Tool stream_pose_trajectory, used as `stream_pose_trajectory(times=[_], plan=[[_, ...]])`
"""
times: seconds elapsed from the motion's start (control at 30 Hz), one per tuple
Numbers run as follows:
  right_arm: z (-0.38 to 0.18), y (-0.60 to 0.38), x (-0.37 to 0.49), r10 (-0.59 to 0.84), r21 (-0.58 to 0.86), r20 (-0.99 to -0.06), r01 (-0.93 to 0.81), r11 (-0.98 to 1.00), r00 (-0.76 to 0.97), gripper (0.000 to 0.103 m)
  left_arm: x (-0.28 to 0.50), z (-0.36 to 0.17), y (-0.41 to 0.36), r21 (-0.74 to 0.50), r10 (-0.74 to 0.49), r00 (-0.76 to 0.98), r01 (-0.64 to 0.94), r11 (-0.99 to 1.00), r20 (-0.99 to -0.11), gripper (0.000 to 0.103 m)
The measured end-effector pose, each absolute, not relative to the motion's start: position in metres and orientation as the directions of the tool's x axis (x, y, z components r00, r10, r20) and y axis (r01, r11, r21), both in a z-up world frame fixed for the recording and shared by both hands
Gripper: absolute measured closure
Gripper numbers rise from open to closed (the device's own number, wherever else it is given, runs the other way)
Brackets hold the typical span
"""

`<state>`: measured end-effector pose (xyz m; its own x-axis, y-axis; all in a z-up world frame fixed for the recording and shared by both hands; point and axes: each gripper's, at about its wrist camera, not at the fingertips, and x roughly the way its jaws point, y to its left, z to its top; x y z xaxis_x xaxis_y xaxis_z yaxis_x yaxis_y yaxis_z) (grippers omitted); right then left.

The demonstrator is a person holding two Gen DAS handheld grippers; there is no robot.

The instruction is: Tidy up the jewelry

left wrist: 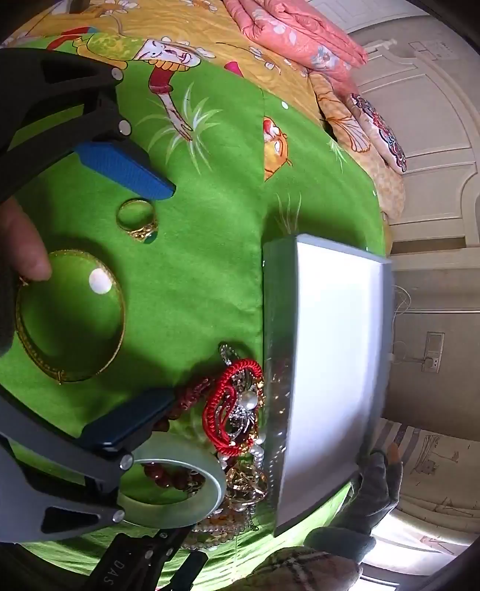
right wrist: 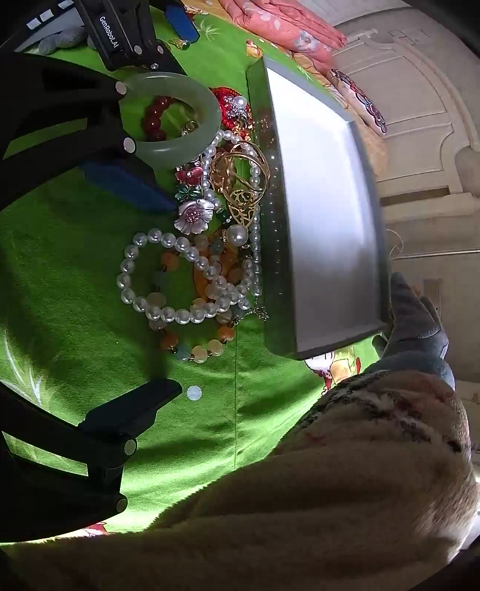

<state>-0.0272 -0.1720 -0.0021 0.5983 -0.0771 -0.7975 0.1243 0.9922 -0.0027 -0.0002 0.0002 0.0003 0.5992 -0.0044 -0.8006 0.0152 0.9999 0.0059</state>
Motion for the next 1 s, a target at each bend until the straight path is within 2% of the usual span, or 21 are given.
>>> stream_pose_trajectory(times=[1.0], plan=[[-0.0047,-0.1702,-0.0256,-0.075,0.0,-0.799,0.124,0.992,0.597,0.016,-0.0002,0.0001,0.0,0.012,0.0,0.597,0.015,1.0,-0.802,0.002]])
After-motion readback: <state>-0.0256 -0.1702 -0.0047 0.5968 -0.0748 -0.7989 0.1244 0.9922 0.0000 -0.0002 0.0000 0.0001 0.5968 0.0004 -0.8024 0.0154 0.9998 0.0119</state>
